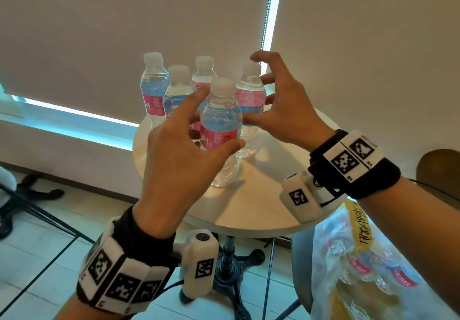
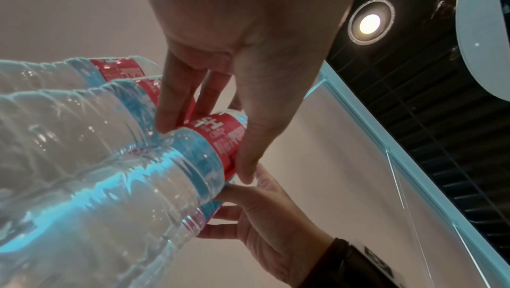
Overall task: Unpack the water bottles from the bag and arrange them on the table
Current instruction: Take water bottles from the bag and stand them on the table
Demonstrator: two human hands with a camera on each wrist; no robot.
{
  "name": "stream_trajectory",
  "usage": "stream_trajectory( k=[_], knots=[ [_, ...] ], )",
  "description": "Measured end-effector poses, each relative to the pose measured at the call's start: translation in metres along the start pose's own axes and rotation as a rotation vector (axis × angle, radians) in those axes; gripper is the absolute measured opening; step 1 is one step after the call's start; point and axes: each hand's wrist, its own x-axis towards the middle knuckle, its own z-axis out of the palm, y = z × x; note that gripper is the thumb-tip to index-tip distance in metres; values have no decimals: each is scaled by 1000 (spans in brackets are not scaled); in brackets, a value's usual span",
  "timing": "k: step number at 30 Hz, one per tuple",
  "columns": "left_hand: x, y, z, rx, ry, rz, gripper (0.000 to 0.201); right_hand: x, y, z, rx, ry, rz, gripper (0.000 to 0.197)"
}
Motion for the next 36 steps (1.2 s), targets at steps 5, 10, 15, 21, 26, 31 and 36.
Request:
stream_trajectory(
  k=[5, 10, 15, 21, 26, 31, 36],
  knots=[
    [-7, -3, -4, 3, 52, 7, 90, -5, 1, -7, -7, -29, 99, 104],
    [-27, 9, -14, -25, 174, 187, 59, -45, 6, -55, -13, 66, 185, 69],
    [-61, 42, 11, -312, -145, 319, 28, -136, 39, -104, 45, 203, 342, 38],
    [-114, 58, 108, -318, -879, 198, 24, -273, 107, -106, -20, 280, 680, 22],
    [-176, 24, 226, -271, -1194, 25, 15, -361, 156, -79, -33, 233, 944, 15],
    [-231, -16, 317, -137, -1138, -256, 53, -397, 193, -49, -42, 181, 1067, 23],
    [-253, -35, 367, 96, -830, -130, 66, -393, 217, -27, -42, 211, 1022, 53]
  ],
)
